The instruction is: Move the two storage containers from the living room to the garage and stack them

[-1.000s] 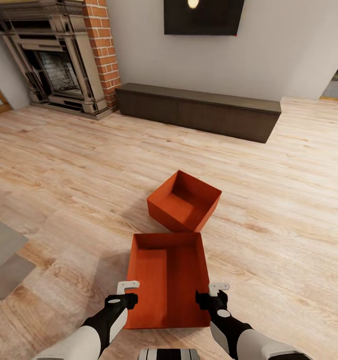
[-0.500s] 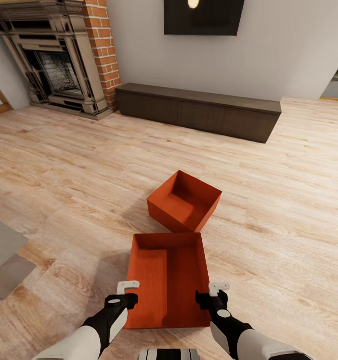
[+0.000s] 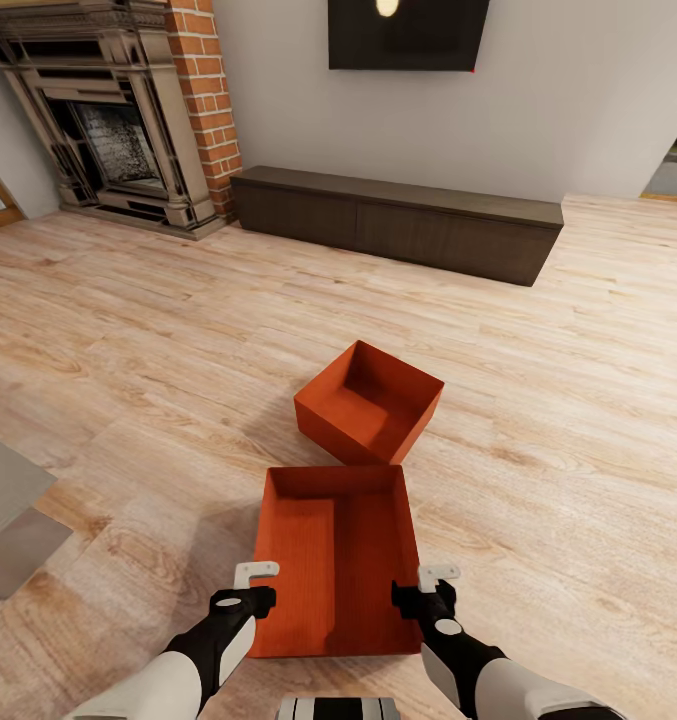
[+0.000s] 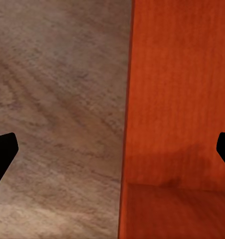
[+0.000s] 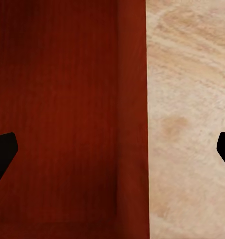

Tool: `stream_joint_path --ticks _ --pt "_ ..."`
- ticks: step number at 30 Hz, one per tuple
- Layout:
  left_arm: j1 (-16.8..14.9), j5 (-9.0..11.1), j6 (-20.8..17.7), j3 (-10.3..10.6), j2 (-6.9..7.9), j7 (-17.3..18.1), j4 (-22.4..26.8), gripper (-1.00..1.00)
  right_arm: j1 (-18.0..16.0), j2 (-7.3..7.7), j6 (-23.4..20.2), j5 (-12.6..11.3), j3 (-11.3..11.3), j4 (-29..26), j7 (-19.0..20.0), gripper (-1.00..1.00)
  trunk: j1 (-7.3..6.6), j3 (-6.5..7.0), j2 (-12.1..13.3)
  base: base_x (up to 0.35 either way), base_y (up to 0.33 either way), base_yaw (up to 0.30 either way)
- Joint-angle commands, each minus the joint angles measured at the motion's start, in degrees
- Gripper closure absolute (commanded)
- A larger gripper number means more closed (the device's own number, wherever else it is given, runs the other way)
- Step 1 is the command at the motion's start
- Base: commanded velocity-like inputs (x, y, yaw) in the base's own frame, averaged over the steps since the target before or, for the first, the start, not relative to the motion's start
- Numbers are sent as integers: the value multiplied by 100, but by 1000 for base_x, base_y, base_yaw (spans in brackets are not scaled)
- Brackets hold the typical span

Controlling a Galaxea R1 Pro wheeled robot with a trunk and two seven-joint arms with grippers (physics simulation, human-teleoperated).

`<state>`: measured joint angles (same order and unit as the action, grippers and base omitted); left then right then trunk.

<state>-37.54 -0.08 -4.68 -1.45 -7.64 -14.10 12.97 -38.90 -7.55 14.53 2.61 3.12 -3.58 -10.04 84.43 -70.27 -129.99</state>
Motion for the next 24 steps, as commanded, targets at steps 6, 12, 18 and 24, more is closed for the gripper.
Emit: stream_joint_path --ticks 6,12,18,24 --pt "1 -1 -33 -13 -1 -14 13 -100 -3 38 6 29 30 6 -42 -100 -1 -4 -1 0 0 0" --pt "1 -1 -33 -13 -2 -14 13 -100 -3 56 13 27 30 6 -42 -100 -1 -4 -1 0 0 0" --pt "1 -1 -33 -13 -1 -15 13 -100 -3 60 14 29 30 6 -42 -100 -1 -4 -1 0 0 0" --pt "1 -1 -33 -13 0 -14 13 -100 -3 60 14 29 30 6 -42 -100 -1 -4 -1 0 0 0"
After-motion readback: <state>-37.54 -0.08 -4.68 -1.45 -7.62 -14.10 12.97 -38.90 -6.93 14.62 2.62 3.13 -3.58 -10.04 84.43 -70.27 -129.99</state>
